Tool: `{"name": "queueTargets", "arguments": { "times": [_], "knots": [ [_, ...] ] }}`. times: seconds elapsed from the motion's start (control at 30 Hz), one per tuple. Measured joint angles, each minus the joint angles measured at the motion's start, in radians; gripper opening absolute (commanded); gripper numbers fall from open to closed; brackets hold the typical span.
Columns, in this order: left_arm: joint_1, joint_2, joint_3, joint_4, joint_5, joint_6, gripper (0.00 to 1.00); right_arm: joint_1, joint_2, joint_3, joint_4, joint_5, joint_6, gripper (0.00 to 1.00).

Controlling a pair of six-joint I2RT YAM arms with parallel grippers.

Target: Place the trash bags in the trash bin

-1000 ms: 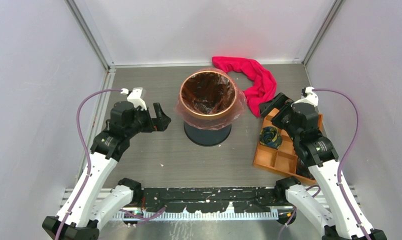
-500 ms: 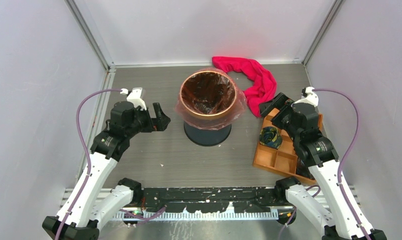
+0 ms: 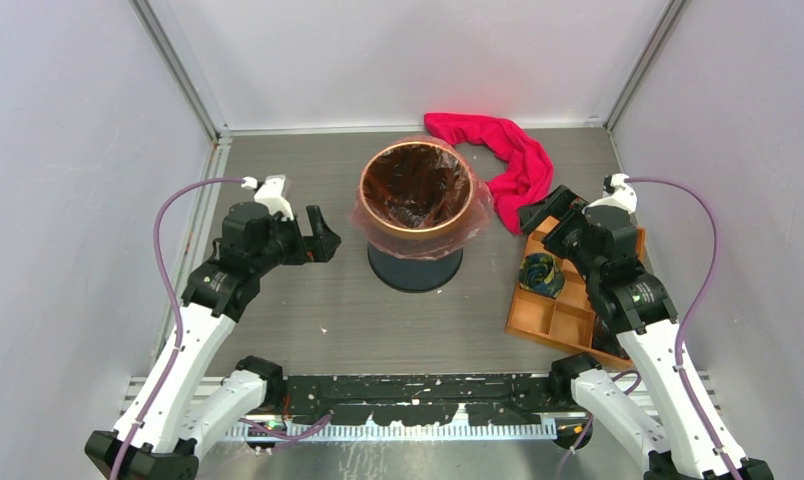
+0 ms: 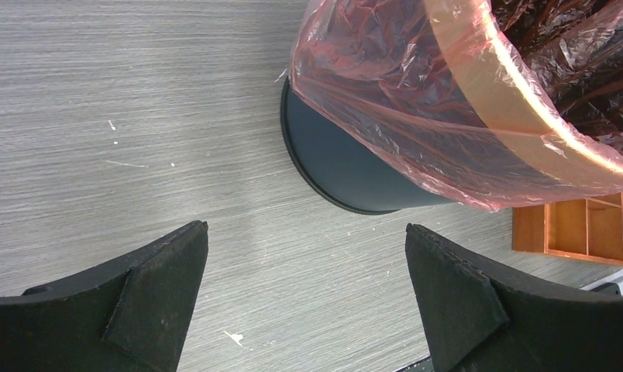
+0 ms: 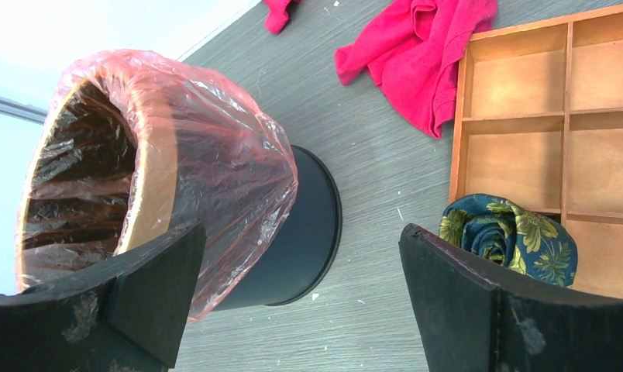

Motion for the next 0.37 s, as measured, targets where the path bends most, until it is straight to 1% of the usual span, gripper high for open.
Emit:
{"name": "queueTargets", "arguments": {
  "times": [0.37],
  "knots": [
    [0.0, 0.023, 0.0, -0.005, 0.0, 0.0, 1.0, 0.0, 0.0, 0.0, 0.0, -0.009, 0.005, 1.0]
  ]
}}
